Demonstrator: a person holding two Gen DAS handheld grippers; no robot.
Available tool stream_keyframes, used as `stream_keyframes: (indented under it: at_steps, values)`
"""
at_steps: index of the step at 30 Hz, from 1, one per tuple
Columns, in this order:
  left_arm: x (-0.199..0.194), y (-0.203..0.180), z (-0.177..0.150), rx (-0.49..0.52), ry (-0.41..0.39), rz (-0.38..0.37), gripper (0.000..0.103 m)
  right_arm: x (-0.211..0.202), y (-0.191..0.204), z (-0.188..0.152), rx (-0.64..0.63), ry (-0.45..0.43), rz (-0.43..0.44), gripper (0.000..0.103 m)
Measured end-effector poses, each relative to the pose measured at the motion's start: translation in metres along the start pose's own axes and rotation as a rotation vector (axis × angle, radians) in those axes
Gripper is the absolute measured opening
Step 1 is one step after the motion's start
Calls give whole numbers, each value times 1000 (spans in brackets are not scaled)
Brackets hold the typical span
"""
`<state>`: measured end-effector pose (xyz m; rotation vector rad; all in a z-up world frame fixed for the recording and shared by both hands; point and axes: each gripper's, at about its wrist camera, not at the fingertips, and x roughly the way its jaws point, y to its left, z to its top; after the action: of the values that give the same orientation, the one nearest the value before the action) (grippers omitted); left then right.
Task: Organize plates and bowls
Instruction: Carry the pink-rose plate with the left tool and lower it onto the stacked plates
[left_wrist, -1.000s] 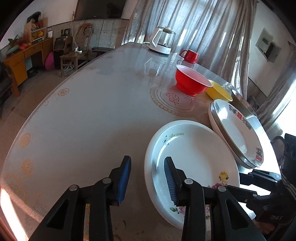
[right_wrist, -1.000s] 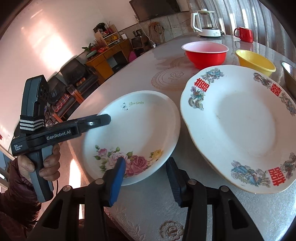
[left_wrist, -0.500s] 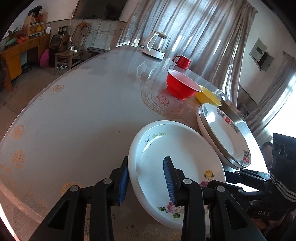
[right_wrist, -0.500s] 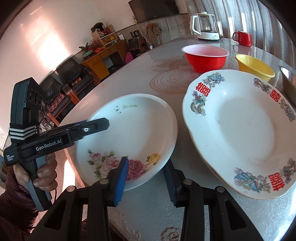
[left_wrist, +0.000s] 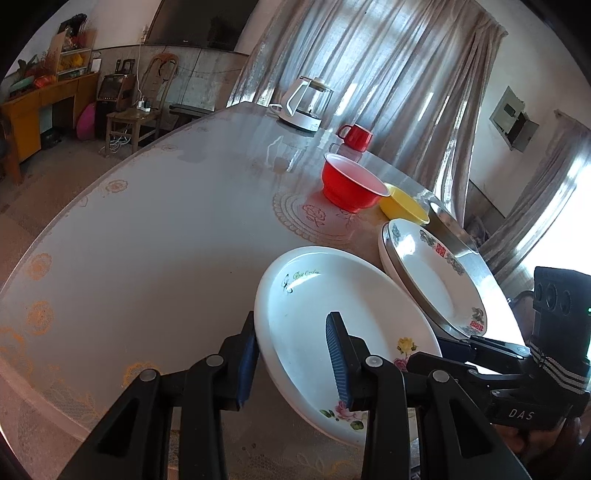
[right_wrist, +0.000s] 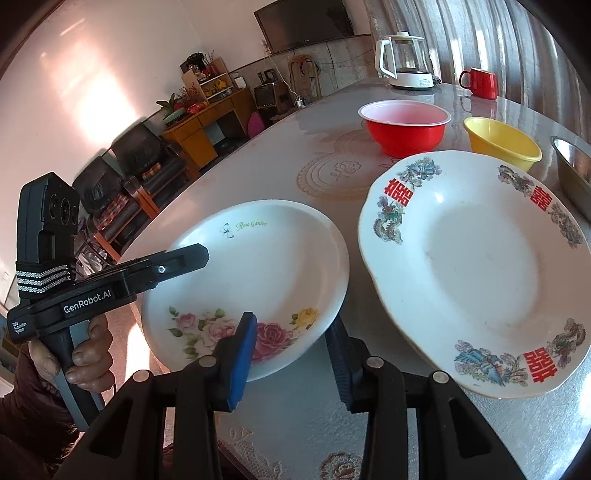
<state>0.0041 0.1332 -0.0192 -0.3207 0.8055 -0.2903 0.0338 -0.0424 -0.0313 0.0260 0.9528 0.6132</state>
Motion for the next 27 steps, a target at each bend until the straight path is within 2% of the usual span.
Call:
stream_keyframes:
  at_steps: [15,24,27]
  values:
    - [-20,-16,14,47,-75,-9,35,-24,-1,4,10,-76,37,38]
    - [-8,-58,38,112,-97,-72,35,-54,-26,1,77,-155,-5,38]
    - [5,-77,46,142,-82,-90,35,-65,-38,0,106,-179,-35,38]
